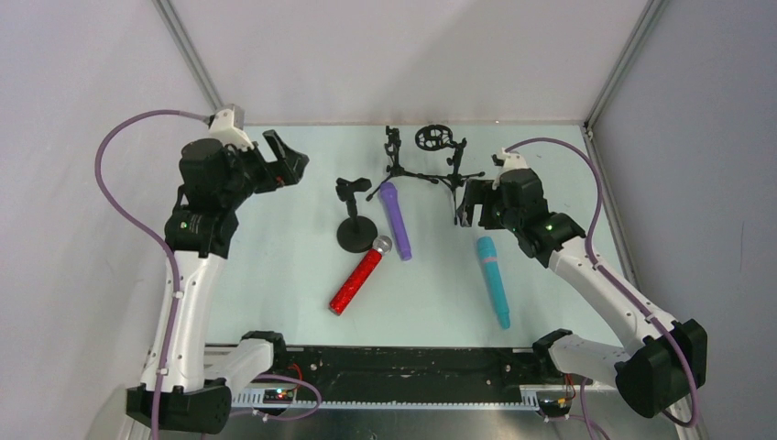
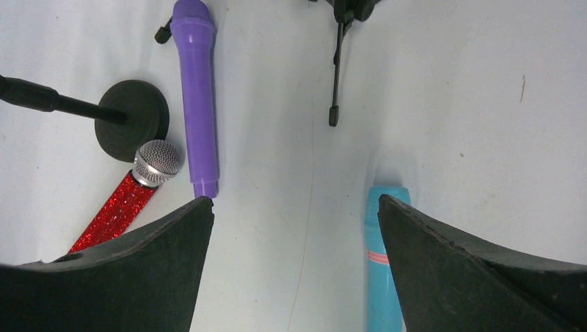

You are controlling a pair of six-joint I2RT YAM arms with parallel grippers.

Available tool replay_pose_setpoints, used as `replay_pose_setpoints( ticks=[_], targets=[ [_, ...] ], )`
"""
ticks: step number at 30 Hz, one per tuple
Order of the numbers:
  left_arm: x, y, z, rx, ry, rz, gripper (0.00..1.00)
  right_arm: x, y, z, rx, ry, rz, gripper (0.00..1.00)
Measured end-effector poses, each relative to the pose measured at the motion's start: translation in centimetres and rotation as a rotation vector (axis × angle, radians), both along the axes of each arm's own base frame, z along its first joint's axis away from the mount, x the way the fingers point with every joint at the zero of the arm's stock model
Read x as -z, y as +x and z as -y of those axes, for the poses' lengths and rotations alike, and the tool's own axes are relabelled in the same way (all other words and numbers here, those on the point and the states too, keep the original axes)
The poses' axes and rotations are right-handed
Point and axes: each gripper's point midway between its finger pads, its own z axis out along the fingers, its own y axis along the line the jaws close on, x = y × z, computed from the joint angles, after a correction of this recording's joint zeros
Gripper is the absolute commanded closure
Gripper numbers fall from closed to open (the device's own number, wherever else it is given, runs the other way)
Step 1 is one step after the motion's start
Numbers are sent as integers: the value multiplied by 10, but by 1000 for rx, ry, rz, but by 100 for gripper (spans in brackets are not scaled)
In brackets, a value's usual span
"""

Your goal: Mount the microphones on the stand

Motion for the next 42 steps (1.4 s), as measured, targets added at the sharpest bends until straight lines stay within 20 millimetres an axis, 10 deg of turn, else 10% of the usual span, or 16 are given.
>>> replay_pose_setpoints(
  ticks=[12,26,42],
  targets=[
    [-49,8,-2,-14,-11,116,2,-26,26,0,-43,-5,149,6],
    [2,5,-23,-115,66,64,2,-12,74,-10,-88,-95,158,4],
    [-13,-7,-35,-155,117,157,2,-6,129,-6,-164,-21,118,4]
  ],
)
